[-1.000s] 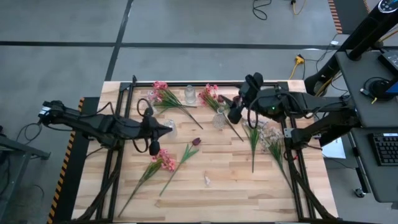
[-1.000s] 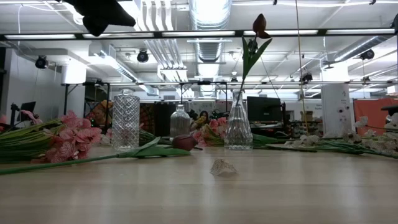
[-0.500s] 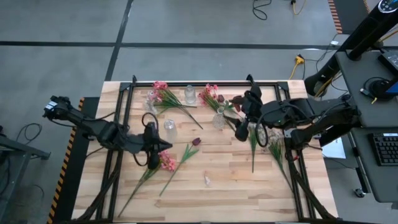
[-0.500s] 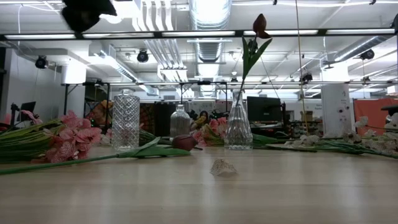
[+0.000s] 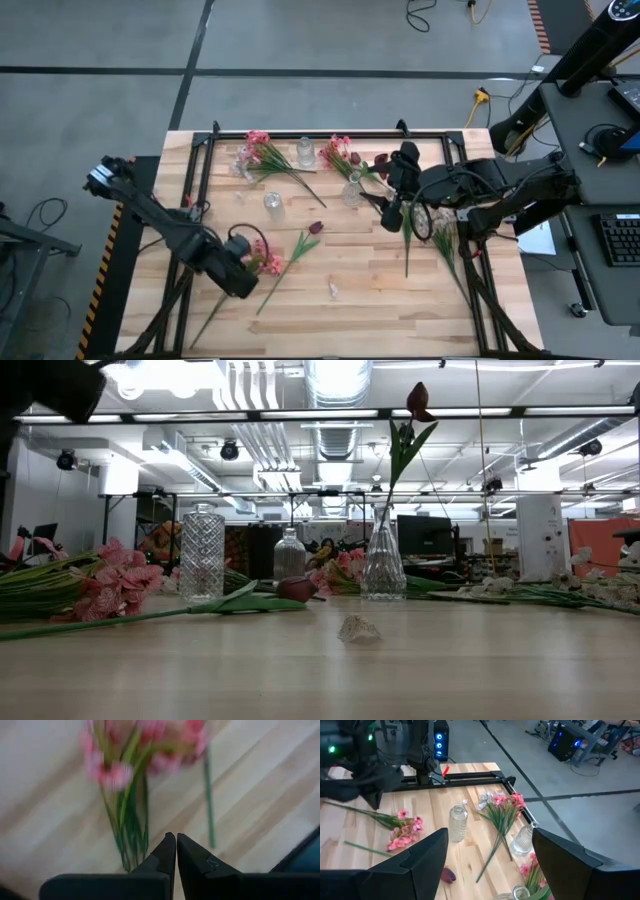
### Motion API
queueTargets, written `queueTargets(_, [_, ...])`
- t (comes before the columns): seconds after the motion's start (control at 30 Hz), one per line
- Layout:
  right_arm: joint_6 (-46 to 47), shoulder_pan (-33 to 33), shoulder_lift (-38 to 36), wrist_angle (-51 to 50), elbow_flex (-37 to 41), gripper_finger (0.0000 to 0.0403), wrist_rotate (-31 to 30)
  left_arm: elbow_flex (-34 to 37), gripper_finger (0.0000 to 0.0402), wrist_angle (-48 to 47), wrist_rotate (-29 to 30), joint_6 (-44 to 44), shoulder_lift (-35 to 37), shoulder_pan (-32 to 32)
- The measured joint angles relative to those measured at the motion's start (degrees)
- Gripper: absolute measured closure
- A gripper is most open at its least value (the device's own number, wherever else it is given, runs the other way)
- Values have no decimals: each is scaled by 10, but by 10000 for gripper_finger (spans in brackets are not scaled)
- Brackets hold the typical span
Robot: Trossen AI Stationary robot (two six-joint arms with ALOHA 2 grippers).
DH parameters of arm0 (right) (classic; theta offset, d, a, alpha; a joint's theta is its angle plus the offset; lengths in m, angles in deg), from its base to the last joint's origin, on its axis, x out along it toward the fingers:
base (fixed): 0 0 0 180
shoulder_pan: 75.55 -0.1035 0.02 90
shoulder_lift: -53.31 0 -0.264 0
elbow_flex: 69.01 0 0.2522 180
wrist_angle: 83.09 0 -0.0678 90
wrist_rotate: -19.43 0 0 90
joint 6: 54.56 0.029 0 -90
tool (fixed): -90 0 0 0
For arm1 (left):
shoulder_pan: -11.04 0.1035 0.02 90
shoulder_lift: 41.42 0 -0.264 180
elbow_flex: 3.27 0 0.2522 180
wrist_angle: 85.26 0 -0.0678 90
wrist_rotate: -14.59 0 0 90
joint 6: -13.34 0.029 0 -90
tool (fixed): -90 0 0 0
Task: Sort flowers into vase by color
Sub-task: Put the bottom pink flowers into the bottom left transparent vase
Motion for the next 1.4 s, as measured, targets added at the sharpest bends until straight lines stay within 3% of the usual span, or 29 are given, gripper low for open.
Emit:
queueTargets(0.2, [-3, 0, 0, 0, 0, 122, 0, 0, 356, 1, -26, -14, -65, 0])
queueTargets(0.5, [-4, 0, 0, 0, 0, 122, 0, 0, 233, 1, -35, -32, -126, -1])
queueTargets(0.7, [-4, 0, 0, 0, 0, 122, 0, 1, 201, 1, -35, -31, -164, -1])
queueTargets(0.83, [-4, 0, 0, 0, 0, 122, 0, 1, 217, 4, -37, -31, -184, -1])
queueTargets(1.2, [-3, 0, 0, 0, 0, 122, 0, 1, 336, 10, -49, -37, -198, -1])
queueTargets(1.4, [-3, 0, 1, -4, 0, 122, 0, 1, 381, 10, -46, -38, -198, -1])
